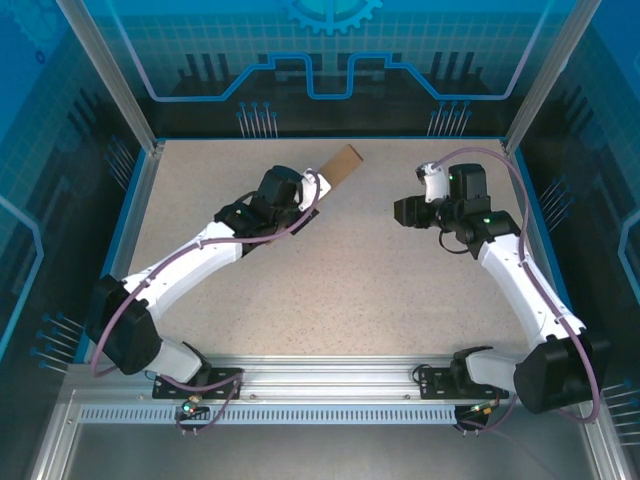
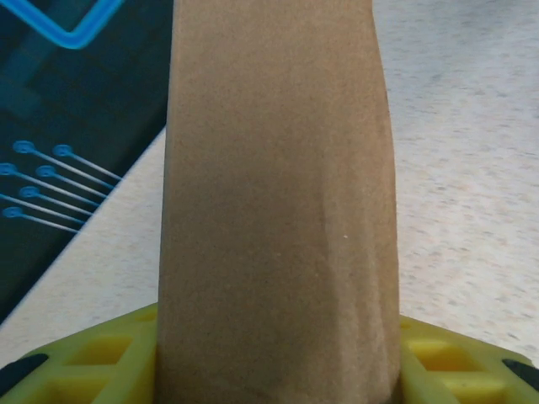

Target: Fold the paper box

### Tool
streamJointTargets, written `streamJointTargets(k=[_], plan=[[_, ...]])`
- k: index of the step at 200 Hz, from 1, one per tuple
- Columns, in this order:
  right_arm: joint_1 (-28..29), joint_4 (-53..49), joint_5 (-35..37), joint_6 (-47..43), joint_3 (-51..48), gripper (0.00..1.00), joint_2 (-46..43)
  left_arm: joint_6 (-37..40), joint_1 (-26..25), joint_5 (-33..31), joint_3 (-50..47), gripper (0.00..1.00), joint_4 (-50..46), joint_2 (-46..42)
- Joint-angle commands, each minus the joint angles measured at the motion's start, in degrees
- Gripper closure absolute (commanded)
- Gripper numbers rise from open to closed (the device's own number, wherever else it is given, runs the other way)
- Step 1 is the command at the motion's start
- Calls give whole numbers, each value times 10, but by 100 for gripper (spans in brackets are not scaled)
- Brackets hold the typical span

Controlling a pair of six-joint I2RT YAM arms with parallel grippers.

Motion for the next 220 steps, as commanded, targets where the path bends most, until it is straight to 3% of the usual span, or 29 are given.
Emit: streamJointTargets(k=[1,74,143,183,220], plan=[[-1,-11,3,-6,-3,49,-8,49,4,-83,14,52,72,33],[-8,-12,-4,-9,-8,49,-5,132,15,-108,19,52,192,143],[-15,-2,-18,-5,-18,49,3,154,7,-113,-5,52,250,210],[-16,8,-27,-1,-26,49,10,162,-7,-129,-25,46,276,229],[-16,16,-29,1,-35,49,12,176,-23,-156,-37,34,293,253]])
